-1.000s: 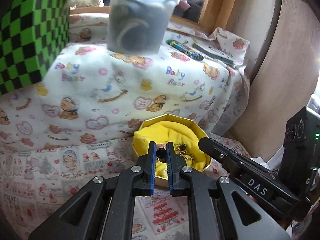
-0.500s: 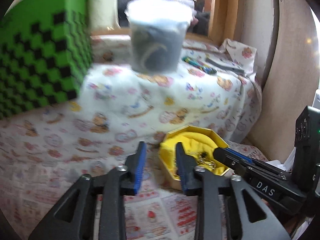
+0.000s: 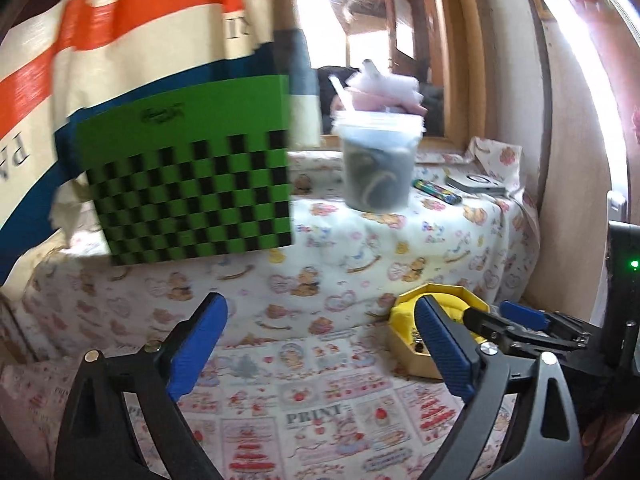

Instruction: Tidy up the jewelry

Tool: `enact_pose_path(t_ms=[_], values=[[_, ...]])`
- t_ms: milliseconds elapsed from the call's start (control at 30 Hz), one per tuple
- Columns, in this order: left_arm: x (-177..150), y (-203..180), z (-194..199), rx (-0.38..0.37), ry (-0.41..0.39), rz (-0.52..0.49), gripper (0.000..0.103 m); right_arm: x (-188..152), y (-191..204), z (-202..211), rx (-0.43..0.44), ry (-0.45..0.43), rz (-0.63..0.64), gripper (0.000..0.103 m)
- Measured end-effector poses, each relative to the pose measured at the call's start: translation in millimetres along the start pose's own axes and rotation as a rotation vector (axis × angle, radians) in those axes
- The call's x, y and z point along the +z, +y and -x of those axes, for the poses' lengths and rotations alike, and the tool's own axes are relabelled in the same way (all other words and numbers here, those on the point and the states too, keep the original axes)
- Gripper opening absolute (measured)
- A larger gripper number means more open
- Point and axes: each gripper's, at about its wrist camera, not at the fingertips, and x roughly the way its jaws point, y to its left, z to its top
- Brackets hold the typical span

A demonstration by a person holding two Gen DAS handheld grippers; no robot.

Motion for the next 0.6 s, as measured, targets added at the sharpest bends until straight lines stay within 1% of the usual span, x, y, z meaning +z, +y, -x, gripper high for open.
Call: enact_pose_path(t_ms=[33,100,200,267,367,400,433,467,533,600], values=[[-2,4,2,0.008,-0.005,0.007,0.096,0,2,1,-0.003,-0.008,0.008,0.070],[-7,16,5,0.020,-0.015,0.028,0.098,-1,6,4,-0.014,-0.023,0.034,0.076],[-16,30,9,0.044,-0.032,0.061,0.099,-3,11,9,-0.039,-0.053,0.066,0.078],[-21,41,12,0.064,-0.047,0.087,0.099,-3,12,11,-0.042,-0.075,0.070,0.090],[-28,54,13,0.077,-0.060,0.117,0.101,-5,15,15,-0.072,-0.117,0.084,0.092],[-30,57,12,0.080,-0.063,0.124,0.101,-5,17,17,-0.076,-0.134,0.100,0.098],[-32,59,12,0.082,-0.063,0.127,0.101,-6,18,18,-0.076,-0.144,0.110,0.101],[-35,60,11,0.081,-0.066,0.126,0.101,-7,20,20,-0.075,-0.160,0.122,0.103],[-40,60,10,0.073,-0.075,0.115,0.102,-8,24,22,-0.088,-0.176,0.146,0.103],[-48,57,10,0.067,-0.089,0.096,0.102,-9,29,19,-0.109,-0.170,0.181,0.103]])
